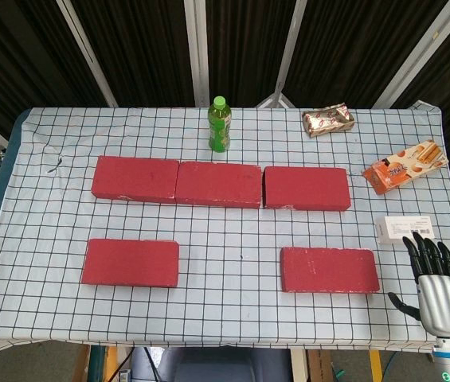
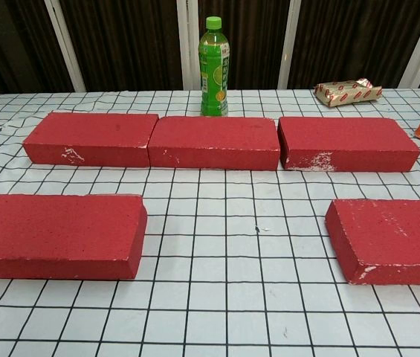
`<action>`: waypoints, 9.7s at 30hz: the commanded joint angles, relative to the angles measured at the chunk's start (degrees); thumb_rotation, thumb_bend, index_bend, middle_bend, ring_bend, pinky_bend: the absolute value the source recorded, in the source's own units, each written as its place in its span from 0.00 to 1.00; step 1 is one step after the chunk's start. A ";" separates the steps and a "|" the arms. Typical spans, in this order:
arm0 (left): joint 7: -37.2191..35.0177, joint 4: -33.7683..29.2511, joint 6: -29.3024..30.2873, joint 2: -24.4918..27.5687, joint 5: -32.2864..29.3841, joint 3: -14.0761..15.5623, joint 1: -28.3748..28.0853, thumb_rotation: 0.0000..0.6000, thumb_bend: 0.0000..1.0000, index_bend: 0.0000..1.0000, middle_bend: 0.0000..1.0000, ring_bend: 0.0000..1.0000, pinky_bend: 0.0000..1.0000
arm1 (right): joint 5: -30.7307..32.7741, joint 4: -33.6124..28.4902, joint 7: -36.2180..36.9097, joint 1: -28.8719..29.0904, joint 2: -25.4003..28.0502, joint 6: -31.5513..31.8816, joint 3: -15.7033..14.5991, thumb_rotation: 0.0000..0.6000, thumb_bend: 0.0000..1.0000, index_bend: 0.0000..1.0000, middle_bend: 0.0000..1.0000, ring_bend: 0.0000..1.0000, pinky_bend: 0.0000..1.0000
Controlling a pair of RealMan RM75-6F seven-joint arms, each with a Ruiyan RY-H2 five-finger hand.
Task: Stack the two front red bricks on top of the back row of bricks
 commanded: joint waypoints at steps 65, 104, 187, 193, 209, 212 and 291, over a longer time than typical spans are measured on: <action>1.79 -1.23 1.30 -0.10 0.96 0.35 0.89 1.00 0.03 0.05 0.00 0.00 0.09 | 30.52 -6.18 -20.87 22.14 -2.24 -33.70 1.17 1.00 0.19 0.00 0.00 0.00 0.00; 2.22 -1.57 0.43 0.03 0.31 0.39 0.64 1.00 0.03 0.07 0.00 0.00 0.09 | 41.09 -8.57 -28.57 32.95 -5.39 -30.32 -2.93 1.00 0.19 0.21 0.24 0.22 0.00; 13.68 0.60 -4.30 -5.44 -15.10 -4.77 -4.25 1.00 0.03 0.08 0.00 0.00 0.09 | 104.33 43.71 -35.99 89.86 -23.46 -64.26 -4.29 1.00 0.19 0.26 0.28 0.24 0.00; 13.97 0.60 -3.98 -5.52 -15.28 -4.78 -4.18 1.00 0.03 0.08 0.00 0.00 0.09 | 104.36 44.64 -34.80 90.43 -23.75 -64.99 -5.46 1.00 0.19 0.26 0.29 0.24 0.00; 14.75 0.54 -4.03 -5.78 -15.42 -4.52 -4.43 1.00 0.03 0.08 0.00 0.00 0.09 | 103.02 47.09 -30.15 90.66 -25.55 -66.99 -9.02 1.00 0.19 0.26 0.28 0.23 0.00; 14.88 0.49 -3.90 -5.85 -15.37 -4.49 -4.44 1.00 0.03 0.08 0.00 0.00 0.09 | 102.80 46.55 -29.26 90.90 -25.13 -67.57 -9.77 1.00 0.19 0.23 0.25 0.16 0.00; 0.95 0.07 -7.95 -7.30 -4.72 -1.48 -7.36 1.00 0.00 0.00 0.00 0.00 0.00 | 14.13 -2.48 5.41 17.70 1.05 11.23 -20.06 1.00 0.19 0.00 0.00 0.00 0.00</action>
